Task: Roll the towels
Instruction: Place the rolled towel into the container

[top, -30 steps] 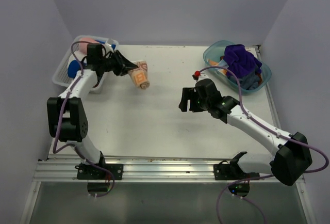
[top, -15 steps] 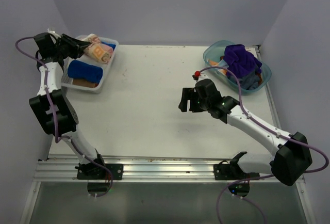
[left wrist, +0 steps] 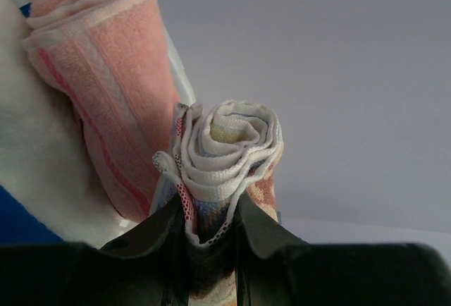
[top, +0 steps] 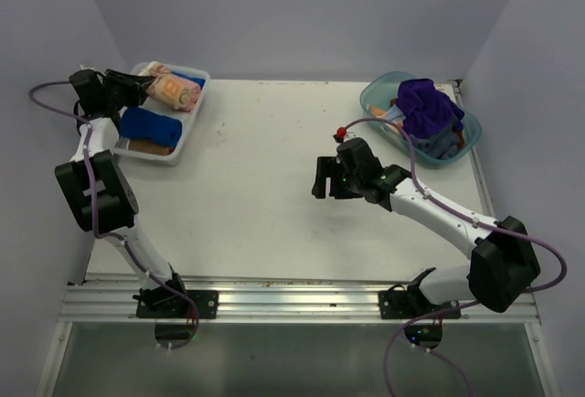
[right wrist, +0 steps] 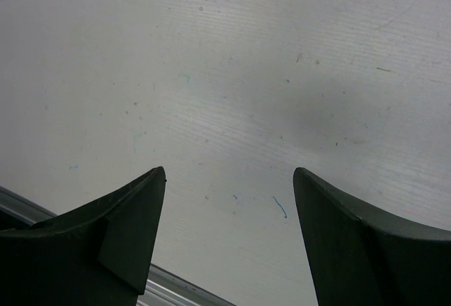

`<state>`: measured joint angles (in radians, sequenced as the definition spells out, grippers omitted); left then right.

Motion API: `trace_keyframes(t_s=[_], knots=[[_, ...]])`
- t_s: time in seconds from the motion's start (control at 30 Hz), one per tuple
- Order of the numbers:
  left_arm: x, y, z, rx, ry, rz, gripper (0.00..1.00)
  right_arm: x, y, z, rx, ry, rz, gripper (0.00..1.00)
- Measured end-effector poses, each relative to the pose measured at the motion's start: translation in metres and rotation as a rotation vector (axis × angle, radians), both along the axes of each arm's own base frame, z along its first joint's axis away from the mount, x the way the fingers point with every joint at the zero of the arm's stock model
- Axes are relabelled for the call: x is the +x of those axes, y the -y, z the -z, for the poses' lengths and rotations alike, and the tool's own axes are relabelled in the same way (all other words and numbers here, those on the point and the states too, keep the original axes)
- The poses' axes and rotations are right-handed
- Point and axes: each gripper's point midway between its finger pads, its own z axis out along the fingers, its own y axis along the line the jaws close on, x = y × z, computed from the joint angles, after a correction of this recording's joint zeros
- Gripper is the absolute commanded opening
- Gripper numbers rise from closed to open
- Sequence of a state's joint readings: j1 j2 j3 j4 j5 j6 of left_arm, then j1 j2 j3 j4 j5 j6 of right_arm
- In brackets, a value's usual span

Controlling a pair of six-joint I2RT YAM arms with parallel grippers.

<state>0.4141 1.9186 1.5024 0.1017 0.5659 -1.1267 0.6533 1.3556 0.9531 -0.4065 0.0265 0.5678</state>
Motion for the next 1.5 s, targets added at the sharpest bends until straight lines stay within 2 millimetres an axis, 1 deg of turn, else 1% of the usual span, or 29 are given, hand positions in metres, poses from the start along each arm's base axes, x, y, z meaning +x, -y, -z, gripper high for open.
trace_keyframes(t_s=[0.07, 0.17, 0.27, 0.33, 0.37, 0.4, 0.47, 0.53, 0.6, 0.67, 0.8, 0.9, 1.0, 1.23, 1.3, 1.37, 1.5], knots=[[-0.001, -0.003, 0.008, -0.007, -0.014, -0.017, 0.2, 0.001, -0.002, -0.001, 0.003, -0.001, -0.001, 0.76], [-0.004, -0.008, 0.026, -0.009, -0.043, -0.052, 0.22, 0.004, -0.006, -0.003, 0.012, -0.004, -0.004, 0.76], [-0.01, -0.012, 0.049, -0.013, -0.088, -0.089, 0.27, 0.005, -0.008, -0.004, 0.017, -0.007, -0.006, 0.76], [-0.013, -0.015, 0.058, -0.014, -0.109, -0.108, 0.33, 0.005, -0.008, -0.003, 0.017, -0.009, -0.006, 0.76], [-0.013, -0.016, 0.06, -0.013, -0.116, -0.116, 0.36, 0.005, -0.008, -0.003, 0.017, -0.009, -0.006, 0.76], [-0.013, -0.017, 0.06, -0.011, -0.117, -0.123, 0.41, 0.005, -0.008, -0.003, 0.017, -0.009, -0.006, 0.76], [-0.013, -0.02, 0.061, -0.007, -0.121, -0.138, 0.45, 0.005, -0.008, -0.003, 0.017, -0.009, -0.006, 0.76], [-0.013, -0.023, 0.061, -0.001, -0.126, -0.158, 0.52, 0.005, -0.008, -0.003, 0.017, -0.009, -0.005, 0.76], [-0.015, -0.025, 0.063, 0.004, -0.135, -0.175, 0.61, 0.005, -0.008, -0.004, 0.017, -0.009, -0.005, 0.76], [-0.017, -0.026, 0.064, 0.005, -0.145, -0.184, 0.67, 0.005, -0.008, -0.004, 0.018, -0.009, -0.005, 0.76], [-0.02, -0.026, 0.067, 0.001, -0.165, -0.192, 0.68, 0.004, -0.007, -0.006, 0.018, -0.008, -0.004, 0.76], [-0.021, -0.026, 0.062, 0.003, -0.162, -0.194, 0.68, 0.002, -0.006, -0.01, 0.022, -0.003, -0.004, 0.76], [-0.024, -0.025, 0.051, 0.008, -0.15, -0.198, 0.67, 0.001, -0.005, -0.014, 0.029, 0.004, -0.003, 0.76], [-0.034, -0.023, 0.005, 0.036, -0.074, -0.208, 0.66, -0.001, -0.004, -0.024, 0.048, 0.024, 0.0, 0.76], [-0.034, -0.023, -0.005, 0.041, -0.063, -0.208, 0.66, -0.002, -0.003, -0.026, 0.053, 0.03, 0.001, 0.76], [-0.035, -0.023, -0.009, 0.043, -0.065, -0.209, 0.66, -0.004, -0.001, -0.027, 0.057, 0.031, 0.003, 0.76], [-0.041, -0.024, -0.008, 0.041, -0.091, -0.225, 0.66, -0.009, 0.002, -0.022, 0.053, 0.02, 0.008, 0.76]])
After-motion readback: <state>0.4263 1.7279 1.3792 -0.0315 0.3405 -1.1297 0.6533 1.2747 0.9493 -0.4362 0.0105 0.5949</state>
